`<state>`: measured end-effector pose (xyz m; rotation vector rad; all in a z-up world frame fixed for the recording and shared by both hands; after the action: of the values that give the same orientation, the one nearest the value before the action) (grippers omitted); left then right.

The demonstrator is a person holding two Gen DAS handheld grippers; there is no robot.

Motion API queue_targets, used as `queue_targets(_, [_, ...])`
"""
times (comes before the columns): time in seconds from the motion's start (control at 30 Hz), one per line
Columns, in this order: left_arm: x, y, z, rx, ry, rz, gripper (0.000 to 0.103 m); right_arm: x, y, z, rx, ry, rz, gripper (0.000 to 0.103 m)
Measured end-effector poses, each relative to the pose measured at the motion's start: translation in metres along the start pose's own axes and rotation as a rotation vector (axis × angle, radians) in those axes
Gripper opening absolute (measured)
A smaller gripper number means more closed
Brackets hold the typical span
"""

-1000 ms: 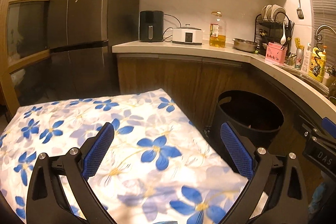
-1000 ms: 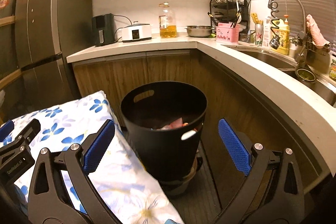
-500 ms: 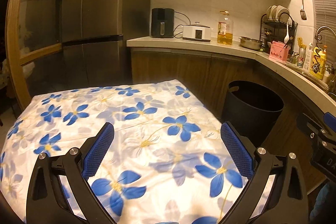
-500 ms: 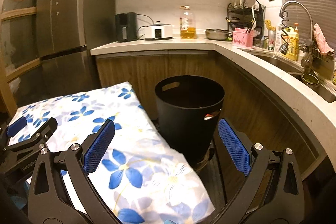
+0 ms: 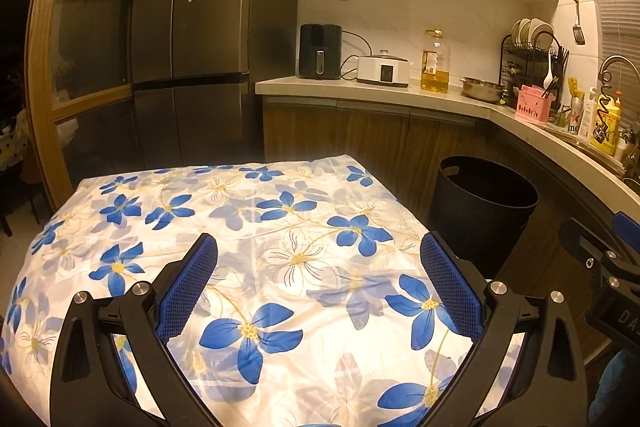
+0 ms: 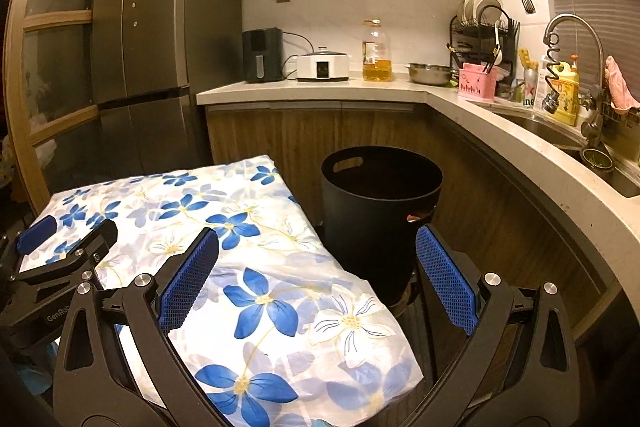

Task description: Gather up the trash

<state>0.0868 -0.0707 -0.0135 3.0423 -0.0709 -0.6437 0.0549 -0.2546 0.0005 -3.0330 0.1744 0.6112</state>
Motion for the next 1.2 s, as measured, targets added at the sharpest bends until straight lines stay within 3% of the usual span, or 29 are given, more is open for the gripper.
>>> queue_targets(1.2, [-0.01, -0.002, -0.001, -0.008, 0.013, -0.003, 0.097, -0.011, -0.009, -0.006, 0.001, 0.024, -0.02, 0.098])
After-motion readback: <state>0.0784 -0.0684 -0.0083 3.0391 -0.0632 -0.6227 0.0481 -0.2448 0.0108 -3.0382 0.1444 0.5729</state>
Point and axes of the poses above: each gripper's, at about its wrist camera, not at the fingertips, and x roughly the way its jaws point, y to its right, z to its underside, the point moved 5 cm from there along x, roughly the way its jaws point, and after that the axes turned 1 degree about -x, right-handed, at the moved point
